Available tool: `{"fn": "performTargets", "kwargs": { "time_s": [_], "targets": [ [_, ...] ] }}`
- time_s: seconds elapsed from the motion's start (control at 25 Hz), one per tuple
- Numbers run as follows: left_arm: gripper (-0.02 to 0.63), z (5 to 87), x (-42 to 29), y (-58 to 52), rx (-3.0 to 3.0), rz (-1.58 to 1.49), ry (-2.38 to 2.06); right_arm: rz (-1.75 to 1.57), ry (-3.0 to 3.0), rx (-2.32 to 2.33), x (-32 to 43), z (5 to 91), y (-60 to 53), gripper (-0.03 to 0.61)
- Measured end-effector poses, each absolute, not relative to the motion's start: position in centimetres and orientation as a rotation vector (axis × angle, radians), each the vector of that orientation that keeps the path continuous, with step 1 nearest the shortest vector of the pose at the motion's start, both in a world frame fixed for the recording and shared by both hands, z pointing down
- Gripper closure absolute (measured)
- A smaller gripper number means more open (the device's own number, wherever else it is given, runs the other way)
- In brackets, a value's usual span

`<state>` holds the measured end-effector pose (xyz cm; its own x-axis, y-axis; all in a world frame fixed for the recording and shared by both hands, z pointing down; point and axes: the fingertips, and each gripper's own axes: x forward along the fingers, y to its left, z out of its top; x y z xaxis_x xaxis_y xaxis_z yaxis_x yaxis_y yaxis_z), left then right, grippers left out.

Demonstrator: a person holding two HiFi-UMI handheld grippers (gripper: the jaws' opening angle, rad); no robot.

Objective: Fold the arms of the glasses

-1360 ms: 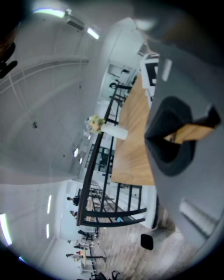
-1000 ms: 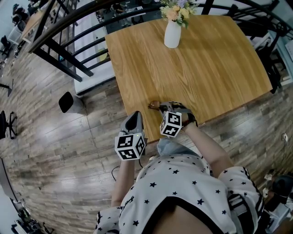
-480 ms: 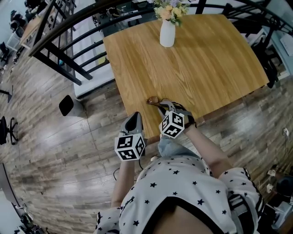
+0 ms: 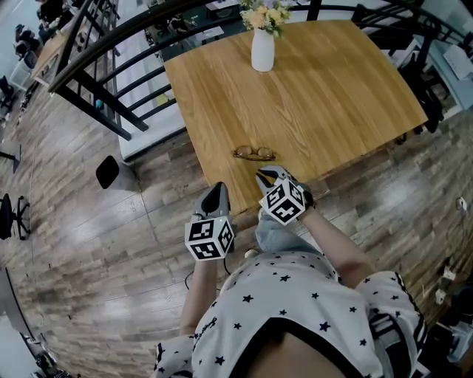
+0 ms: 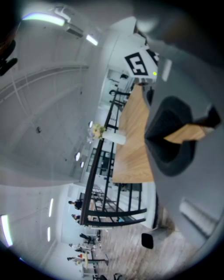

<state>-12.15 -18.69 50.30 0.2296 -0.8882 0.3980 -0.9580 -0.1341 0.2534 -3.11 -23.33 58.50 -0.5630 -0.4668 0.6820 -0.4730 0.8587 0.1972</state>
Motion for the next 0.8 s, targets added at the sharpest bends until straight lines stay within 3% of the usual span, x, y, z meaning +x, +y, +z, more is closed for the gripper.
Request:
{"fn": "performTargets", "kwargs": {
  "time_s": [0.8],
  "targets": [
    [0.607, 49.9, -9.2, -10.2, 2.08, 0.149, -1.664, 0.213, -2.496, 0.871, -1.2, 51.6, -13.6, 0.554]
  ]
}}
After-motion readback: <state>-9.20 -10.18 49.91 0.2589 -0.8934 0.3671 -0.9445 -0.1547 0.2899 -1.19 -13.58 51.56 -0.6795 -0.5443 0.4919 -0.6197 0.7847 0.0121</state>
